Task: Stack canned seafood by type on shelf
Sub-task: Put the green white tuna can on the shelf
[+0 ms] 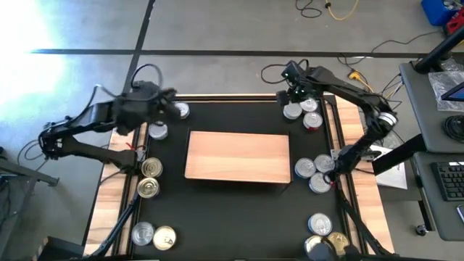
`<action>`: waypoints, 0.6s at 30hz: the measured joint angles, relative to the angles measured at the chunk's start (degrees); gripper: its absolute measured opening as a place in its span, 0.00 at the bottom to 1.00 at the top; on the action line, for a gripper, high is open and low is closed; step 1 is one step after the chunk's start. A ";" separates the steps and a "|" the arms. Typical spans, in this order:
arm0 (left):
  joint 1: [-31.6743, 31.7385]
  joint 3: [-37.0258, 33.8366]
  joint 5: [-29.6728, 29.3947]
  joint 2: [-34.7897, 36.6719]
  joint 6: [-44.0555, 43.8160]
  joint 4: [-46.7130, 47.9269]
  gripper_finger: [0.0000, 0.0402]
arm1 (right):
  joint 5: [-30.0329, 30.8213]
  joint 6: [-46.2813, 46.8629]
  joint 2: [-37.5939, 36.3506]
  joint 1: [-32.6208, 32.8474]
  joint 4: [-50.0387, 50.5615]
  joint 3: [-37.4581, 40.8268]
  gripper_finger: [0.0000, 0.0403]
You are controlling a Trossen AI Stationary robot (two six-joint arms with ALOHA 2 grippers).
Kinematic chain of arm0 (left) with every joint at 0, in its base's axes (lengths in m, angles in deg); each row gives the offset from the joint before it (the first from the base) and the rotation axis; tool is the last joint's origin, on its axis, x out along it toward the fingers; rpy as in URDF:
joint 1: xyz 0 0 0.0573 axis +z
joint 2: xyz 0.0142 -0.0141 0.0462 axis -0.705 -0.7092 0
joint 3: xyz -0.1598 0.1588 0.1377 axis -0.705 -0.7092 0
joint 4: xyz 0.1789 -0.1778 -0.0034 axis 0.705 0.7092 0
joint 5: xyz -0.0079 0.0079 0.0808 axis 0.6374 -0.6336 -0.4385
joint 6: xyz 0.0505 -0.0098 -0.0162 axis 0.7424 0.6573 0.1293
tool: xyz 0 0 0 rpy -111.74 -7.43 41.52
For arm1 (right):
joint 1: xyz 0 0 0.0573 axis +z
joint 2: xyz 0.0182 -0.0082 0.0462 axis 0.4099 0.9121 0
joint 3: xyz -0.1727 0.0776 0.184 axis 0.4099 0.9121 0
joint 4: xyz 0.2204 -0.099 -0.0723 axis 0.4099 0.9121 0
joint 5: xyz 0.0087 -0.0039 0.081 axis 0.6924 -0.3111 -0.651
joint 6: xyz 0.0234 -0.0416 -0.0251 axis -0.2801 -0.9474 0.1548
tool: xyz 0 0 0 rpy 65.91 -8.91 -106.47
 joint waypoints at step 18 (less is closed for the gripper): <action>0.98 6.15 0.89 -11.44 10.91 2.09 0.10 | -2.62 -7.52 18.32 -2.00 -4.27 -0.12 0.03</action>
